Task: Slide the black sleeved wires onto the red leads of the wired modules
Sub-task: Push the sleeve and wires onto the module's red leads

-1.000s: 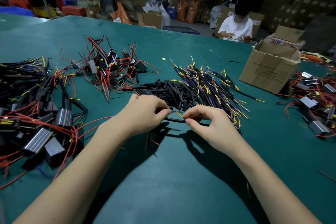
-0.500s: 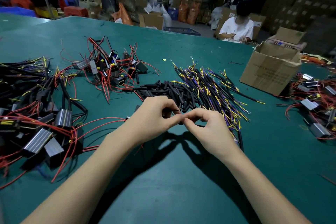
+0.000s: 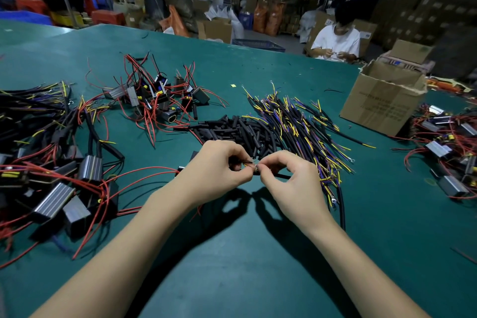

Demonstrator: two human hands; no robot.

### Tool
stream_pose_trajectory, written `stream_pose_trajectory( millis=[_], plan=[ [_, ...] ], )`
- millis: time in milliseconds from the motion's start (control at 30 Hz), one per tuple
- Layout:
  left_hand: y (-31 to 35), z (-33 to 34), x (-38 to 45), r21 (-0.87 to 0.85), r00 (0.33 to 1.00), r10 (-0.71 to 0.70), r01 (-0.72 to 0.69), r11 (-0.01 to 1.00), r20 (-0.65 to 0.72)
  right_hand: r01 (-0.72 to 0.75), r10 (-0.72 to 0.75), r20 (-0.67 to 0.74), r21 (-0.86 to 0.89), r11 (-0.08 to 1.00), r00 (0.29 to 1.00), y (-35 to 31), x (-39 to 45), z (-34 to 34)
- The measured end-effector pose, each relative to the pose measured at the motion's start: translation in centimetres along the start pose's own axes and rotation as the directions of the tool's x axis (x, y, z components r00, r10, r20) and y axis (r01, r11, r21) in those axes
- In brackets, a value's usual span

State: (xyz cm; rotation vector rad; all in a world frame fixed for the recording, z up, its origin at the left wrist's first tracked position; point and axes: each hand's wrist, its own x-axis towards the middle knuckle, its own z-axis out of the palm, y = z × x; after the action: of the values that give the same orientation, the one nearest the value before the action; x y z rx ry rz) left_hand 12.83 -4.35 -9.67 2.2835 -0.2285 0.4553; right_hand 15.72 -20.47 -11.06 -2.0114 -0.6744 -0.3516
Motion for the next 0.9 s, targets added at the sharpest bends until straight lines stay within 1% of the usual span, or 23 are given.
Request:
stream_pose_trajectory(
  millis=[167, 267, 333, 433, 533, 633, 800, 900],
  plan=[
    [0.1, 0.0, 0.0, -0.099, 0.999, -0.042, 0.043, 0.994, 0.013, -0.007, 0.011, -0.034, 0.094, 0.996, 0.999, -0.2, -0.1, 0.1],
    [0.2, -0.1, -0.1, -0.233, 0.998, -0.049, 0.056, 0.971, 0.035, -0.023, 0.03, -0.044, 0.149, 0.989, 0.999, 0.0, 0.0, -0.2],
    [0.1, -0.4, -0.1, -0.281, 0.998, -0.058, 0.064, 0.957, 0.032, -0.016, 0.026, -0.053, 0.17, 0.985, 0.998, 0.1, 0.0, -0.3],
    [0.1, -0.6, 0.0, -0.288, 0.998, -0.063, 0.063, 0.955, 0.008, 0.024, -0.011, -0.07, 0.177, 0.984, 0.997, 0.1, 0.0, -0.3],
    [0.2, -0.8, 0.2, -0.241, 0.999, -0.043, 0.034, 0.97, -0.032, 0.065, -0.055, -0.073, 0.143, 0.988, 0.996, 0.2, 0.0, -0.4],
    [0.3, -1.1, 0.1, -0.234, 0.999, -0.034, 0.026, 0.972, -0.028, 0.092, -0.085, -0.069, 0.104, 0.99, 0.994, 0.2, 0.0, -0.4],
    [0.5, -0.6, -0.3, -0.163, 1.0, -0.016, 0.015, 0.987, -0.005, 0.081, -0.079, -0.038, 0.056, 0.995, 0.996, 0.3, -0.2, -0.3],
    [0.5, -0.5, -0.2, -0.167, 0.999, -0.034, 0.032, 0.986, -0.008, 0.072, -0.068, -0.046, 0.081, 0.994, 0.997, 0.3, -0.2, -0.3]
  ],
)
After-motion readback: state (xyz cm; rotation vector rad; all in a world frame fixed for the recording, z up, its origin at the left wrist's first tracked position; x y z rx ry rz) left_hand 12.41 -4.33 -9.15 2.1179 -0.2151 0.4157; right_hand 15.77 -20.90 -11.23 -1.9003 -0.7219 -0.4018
